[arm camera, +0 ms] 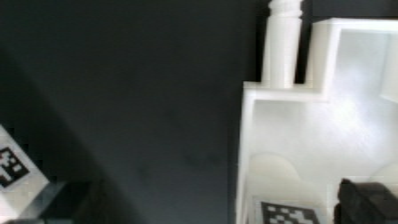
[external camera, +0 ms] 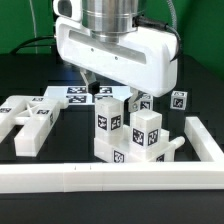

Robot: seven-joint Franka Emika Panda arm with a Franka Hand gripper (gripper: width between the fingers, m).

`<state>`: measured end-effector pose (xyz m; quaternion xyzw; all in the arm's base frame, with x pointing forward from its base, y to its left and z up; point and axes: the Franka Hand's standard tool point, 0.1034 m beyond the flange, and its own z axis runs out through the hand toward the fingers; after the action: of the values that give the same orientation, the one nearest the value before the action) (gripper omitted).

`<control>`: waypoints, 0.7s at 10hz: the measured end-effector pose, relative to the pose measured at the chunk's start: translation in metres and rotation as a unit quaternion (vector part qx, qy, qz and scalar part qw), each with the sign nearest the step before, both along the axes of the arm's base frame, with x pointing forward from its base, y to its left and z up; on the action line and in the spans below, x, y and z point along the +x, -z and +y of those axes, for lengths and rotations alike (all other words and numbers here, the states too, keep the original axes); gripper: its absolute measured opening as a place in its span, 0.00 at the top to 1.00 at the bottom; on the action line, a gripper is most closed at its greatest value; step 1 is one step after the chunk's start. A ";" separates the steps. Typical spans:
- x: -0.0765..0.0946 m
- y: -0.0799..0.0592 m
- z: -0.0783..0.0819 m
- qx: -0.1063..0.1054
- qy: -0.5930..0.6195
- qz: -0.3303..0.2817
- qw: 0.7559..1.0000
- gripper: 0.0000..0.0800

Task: Assemble chair

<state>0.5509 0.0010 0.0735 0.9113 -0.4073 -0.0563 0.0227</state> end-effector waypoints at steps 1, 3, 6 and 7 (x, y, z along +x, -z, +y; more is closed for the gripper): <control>0.000 0.000 0.001 0.000 0.025 0.000 1.000 0.19; 0.002 0.006 0.010 -0.009 0.002 -0.010 1.000 0.19; 0.001 0.026 0.029 -0.021 -0.030 -0.013 0.999 0.19; 0.001 0.025 0.028 -0.020 -0.028 -0.014 0.999 0.19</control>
Offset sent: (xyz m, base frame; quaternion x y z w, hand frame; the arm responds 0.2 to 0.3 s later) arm -0.0013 0.0116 -0.0206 -0.0587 0.1109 -0.0544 0.9906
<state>0.5519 0.0293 0.0485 0.9224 -0.3829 -0.0348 0.0370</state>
